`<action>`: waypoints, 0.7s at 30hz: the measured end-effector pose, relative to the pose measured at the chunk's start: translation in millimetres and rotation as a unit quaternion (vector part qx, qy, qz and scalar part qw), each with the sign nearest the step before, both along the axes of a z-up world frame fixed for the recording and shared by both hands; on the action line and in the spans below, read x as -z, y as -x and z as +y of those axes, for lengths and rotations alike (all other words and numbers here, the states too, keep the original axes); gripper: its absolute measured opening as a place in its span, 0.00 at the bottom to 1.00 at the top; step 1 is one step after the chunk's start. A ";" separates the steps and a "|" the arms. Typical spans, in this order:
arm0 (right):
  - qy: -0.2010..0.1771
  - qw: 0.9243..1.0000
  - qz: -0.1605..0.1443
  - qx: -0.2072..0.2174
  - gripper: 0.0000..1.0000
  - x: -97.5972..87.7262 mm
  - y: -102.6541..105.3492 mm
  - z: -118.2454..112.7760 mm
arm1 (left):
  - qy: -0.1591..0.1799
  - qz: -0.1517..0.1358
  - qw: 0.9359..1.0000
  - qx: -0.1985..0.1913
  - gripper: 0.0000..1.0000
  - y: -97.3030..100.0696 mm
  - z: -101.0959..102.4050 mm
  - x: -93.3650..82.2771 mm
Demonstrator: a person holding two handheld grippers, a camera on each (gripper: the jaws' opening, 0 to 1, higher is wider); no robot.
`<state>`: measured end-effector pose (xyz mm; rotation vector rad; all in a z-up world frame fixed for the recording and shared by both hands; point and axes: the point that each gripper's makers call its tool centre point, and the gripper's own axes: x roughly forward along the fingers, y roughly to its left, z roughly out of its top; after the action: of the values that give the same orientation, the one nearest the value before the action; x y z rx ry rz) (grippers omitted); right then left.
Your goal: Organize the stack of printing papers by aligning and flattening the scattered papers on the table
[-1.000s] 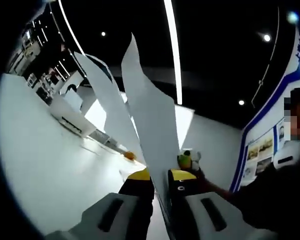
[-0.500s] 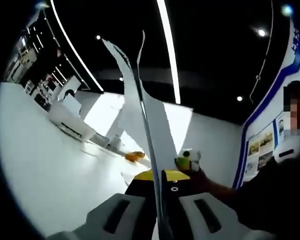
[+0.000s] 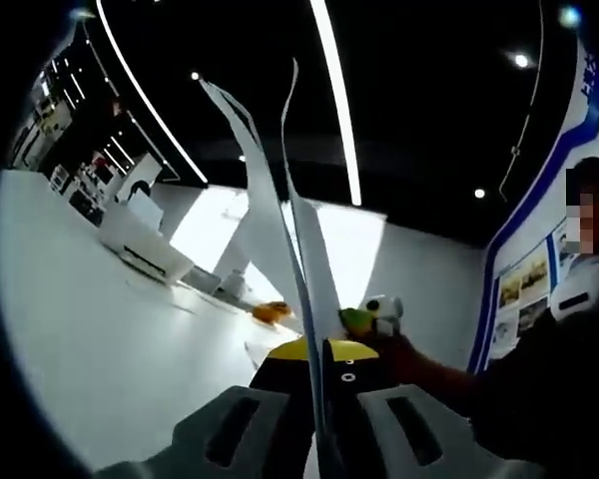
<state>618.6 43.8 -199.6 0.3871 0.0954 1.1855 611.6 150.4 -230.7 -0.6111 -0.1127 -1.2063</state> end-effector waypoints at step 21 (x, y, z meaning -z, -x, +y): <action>0.032 0.999 -0.020 0.032 0.00 13.4 10.0 -22.8 | 0.014 0.006 1.000 -0.017 0.06 -4.7 7.0 -0.8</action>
<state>608.6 21.0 -213.0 0.3072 0.0853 1.1237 616.3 157.4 -229.9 -0.6379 -0.1288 -1.1691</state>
